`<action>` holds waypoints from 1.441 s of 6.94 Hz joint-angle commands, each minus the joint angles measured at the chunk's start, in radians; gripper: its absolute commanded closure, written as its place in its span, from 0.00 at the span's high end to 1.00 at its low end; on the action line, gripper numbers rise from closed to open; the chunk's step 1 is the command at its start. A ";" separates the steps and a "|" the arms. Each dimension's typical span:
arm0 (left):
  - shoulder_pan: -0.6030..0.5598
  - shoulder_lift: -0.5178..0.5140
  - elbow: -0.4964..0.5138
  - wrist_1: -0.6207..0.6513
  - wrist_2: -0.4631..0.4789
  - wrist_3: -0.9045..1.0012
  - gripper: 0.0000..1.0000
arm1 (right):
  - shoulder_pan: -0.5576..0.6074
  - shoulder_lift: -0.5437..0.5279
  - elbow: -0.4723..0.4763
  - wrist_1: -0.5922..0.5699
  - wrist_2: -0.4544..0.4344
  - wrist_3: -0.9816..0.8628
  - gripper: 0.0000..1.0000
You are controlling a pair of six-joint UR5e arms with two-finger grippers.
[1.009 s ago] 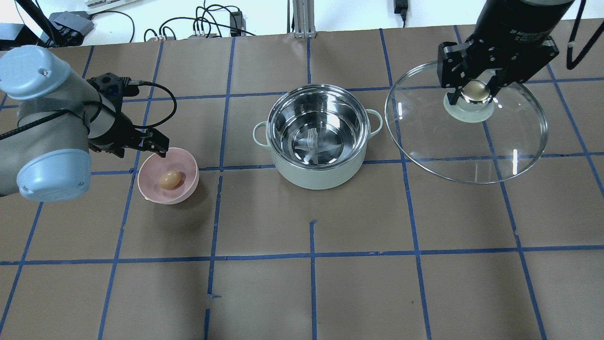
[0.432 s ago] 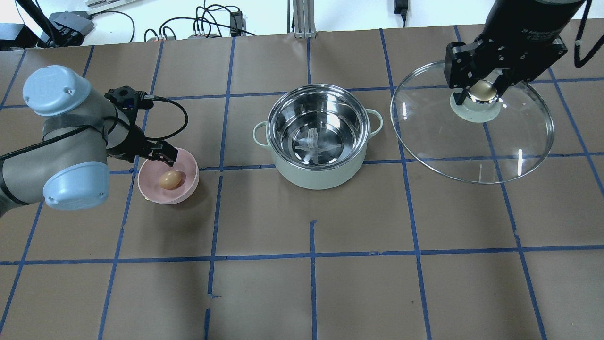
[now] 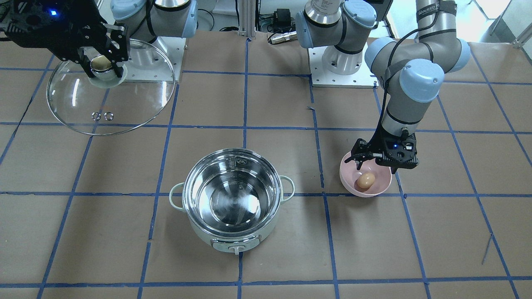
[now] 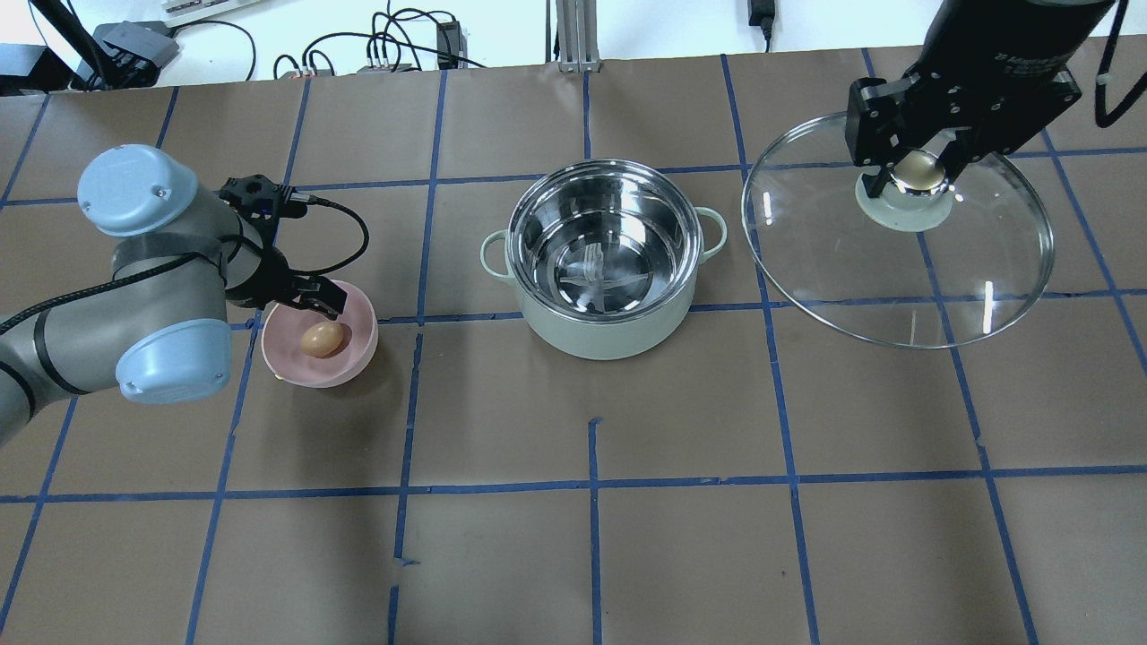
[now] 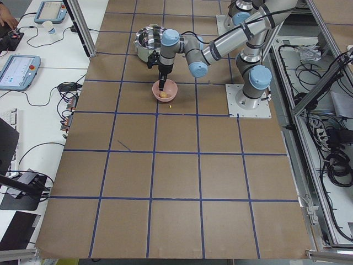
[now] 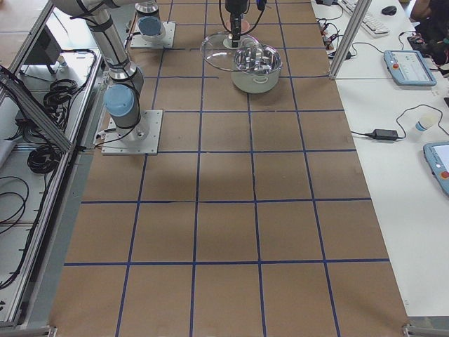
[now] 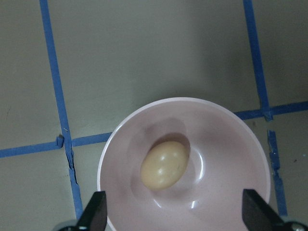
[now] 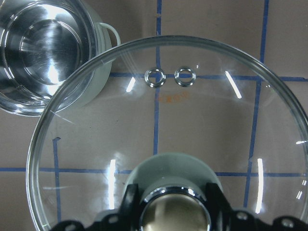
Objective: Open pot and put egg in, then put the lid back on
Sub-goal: 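Lower the left gripper into the pink bowl over the egg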
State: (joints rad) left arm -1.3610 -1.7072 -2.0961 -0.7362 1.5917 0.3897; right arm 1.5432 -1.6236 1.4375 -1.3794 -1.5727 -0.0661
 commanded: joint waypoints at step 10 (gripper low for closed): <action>0.000 -0.054 -0.079 0.081 -0.010 0.314 0.97 | 0.003 -0.002 0.000 0.000 0.005 0.000 0.07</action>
State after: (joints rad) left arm -1.3606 -1.7554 -2.1718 -0.6568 1.5828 0.6981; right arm 1.5461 -1.6248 1.4374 -1.3791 -1.5686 -0.0659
